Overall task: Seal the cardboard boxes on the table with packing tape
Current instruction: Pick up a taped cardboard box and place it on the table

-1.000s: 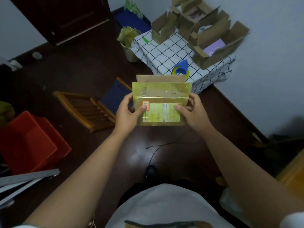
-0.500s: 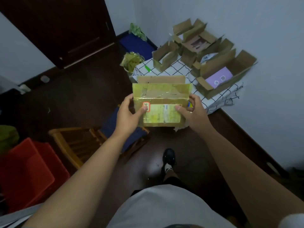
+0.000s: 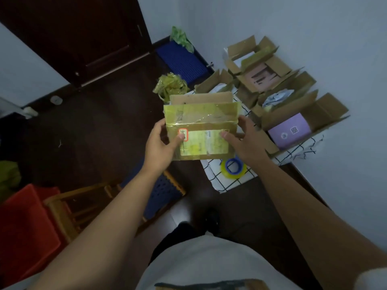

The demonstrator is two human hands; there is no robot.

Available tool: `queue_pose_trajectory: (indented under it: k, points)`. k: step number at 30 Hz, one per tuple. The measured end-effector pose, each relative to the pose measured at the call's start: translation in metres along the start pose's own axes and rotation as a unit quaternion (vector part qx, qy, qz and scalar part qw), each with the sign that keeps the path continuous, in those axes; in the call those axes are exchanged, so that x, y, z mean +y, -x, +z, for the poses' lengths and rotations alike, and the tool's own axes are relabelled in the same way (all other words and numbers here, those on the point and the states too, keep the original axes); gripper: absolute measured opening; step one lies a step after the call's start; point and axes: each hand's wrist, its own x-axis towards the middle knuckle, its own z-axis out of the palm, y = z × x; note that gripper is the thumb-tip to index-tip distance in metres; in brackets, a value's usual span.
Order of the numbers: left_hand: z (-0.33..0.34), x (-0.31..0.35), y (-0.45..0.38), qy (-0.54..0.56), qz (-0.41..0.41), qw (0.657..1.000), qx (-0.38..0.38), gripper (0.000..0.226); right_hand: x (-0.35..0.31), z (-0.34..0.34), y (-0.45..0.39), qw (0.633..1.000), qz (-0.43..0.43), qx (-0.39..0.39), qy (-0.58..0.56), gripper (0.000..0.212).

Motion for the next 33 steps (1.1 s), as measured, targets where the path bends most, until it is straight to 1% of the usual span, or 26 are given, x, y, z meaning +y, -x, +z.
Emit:
queue_pose_trajectory:
  k: [5,7,9,11,13,17,19,22,26,31,33]
  points:
    - [-0.001,0.010,-0.033,-0.004,0.015,1.000,-0.003,0.053,-0.012,0.002,-0.027,1.000,-0.016,0.007,-0.014,0.053]
    - [0.001,0.015,-0.047,-0.004,0.020,1.000,-0.006,0.053,-0.014,0.001,-0.039,0.999,-0.014,0.011,-0.027,0.055]
    - [0.005,0.020,-0.063,-0.008,0.029,0.999,-0.014,0.051,-0.018,-0.002,-0.050,0.999,-0.010,0.031,-0.032,0.061]
    - [0.013,0.027,-0.086,-0.008,0.032,0.999,-0.028,0.054,-0.023,-0.011,-0.063,0.998,-0.011,0.054,-0.030,0.066]
    - [0.024,0.037,-0.112,-0.002,0.044,0.998,-0.046,0.058,-0.028,-0.024,-0.078,0.996,-0.017,0.078,-0.035,0.065]
    - [0.056,0.056,-0.173,0.001,0.088,0.991,-0.100,0.051,-0.027,-0.049,-0.115,0.991,0.000,0.127,-0.028,0.057]
    - [0.072,0.060,-0.208,0.004,0.100,0.987,-0.128,0.050,-0.026,-0.055,-0.138,0.987,0.010,0.158,-0.031,0.061]
    - [0.090,0.052,-0.267,0.001,0.091,0.979,-0.181,0.051,-0.024,-0.050,-0.178,0.978,0.030,0.205,-0.032,0.073]
    - [0.100,0.051,-0.340,-0.038,0.095,0.966,-0.239,0.054,-0.027,-0.031,-0.223,0.966,0.077,0.242,-0.049,0.075]
    - [0.115,0.057,-0.392,-0.034,0.102,0.949,-0.297,0.052,-0.035,-0.020,-0.256,0.947,0.119,0.292,-0.057,0.065]
    - [0.126,0.061,-0.400,-0.033,0.105,0.940,-0.323,0.052,-0.031,-0.024,-0.256,0.936,0.137,0.319,-0.062,0.072]
